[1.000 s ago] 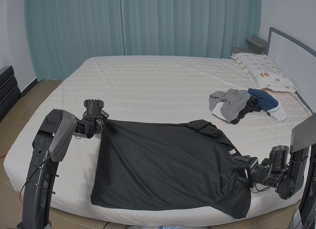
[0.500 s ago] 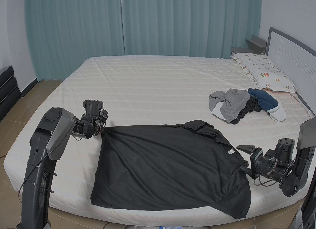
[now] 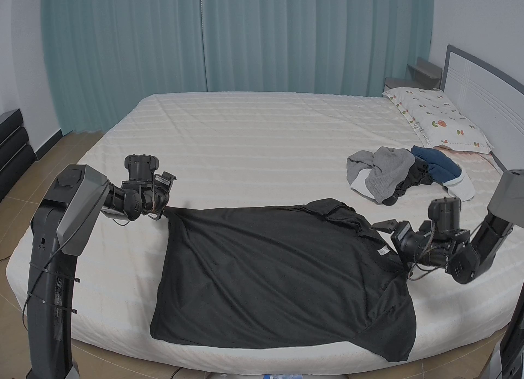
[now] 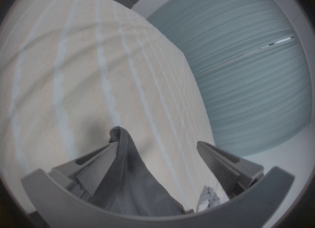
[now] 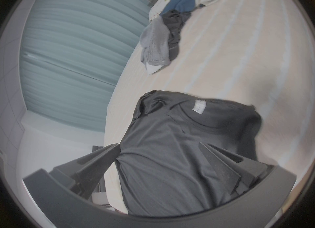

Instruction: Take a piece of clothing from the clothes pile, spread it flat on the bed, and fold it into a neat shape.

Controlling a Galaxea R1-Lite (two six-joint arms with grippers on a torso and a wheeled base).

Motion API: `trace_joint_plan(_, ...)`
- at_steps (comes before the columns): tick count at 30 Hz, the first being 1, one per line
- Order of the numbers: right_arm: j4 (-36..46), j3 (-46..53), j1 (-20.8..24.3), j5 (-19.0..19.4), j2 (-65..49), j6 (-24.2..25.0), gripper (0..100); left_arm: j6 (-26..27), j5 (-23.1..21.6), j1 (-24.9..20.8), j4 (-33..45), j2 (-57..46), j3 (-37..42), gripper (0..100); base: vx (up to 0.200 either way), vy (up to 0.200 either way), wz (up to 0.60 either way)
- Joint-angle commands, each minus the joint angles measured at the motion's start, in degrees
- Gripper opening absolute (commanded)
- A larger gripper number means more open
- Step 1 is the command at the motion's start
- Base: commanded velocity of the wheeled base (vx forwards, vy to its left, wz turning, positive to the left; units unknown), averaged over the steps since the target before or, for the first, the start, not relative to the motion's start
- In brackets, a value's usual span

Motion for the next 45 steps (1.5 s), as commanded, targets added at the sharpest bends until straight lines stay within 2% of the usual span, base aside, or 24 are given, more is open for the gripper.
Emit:
trace_joint_plan(1,12.99,-17.09,6.20,-3.72,3.18,-5.98,100,-2.72,-6.18,1.08,-0.10,-4.59,4.95,100,0.000,0.000,0.00)
trace_joint_plan(2,14.48,-21.66,7.17,-5.12,5.99,-8.44,100,-2.63,-6.18,1.08,-0.10,-4.23,4.95,100,0.000,0.000,0.00)
trace_joint_plan(5,18.08,-29.75,8.13,-7.93,10.74,-10.90,100,-2.63,-6.18,1.08,-0.10,-4.06,4.95,100,0.000,0.000,0.00)
trace_joint_plan(16,34.78,-55.68,8.75,-10.92,25.24,-11.16,100,-2.72,-6.27,1.35,-0.54,-4.41,6.27,100,0.000,0.000,0.00)
trace_joint_plan(27,44.01,-73.60,7.96,-13.91,33.41,-10.90,100,-2.72,-6.00,1.26,-0.72,-4.32,6.36,100,0.000,0.000,0.00)
trace_joint_plan(34,46.30,-80.28,6.99,-14.79,36.49,-10.72,100,-2.63,-5.74,1.26,-0.72,-4.15,6.27,100,0.000,0.000,0.00)
trace_joint_plan(35,46.30,-80.28,6.99,-14.79,36.49,-10.72,0,-2.63,-5.74,1.26,-0.72,-4.15,6.27,100,0.000,0.000,0.00)
trace_joint_plan(40,45.07,-80.97,6.64,-15.32,38.78,-10.72,0,-2.63,-5.48,1.26,-0.89,-4.06,6.27,100,0.000,0.000,0.00)
trace_joint_plan(45,39.44,-80.97,5.76,-16.28,38.69,-10.72,0,-2.54,-5.39,1.26,-0.89,-4.06,6.27,100,0.000,0.000,0.00)
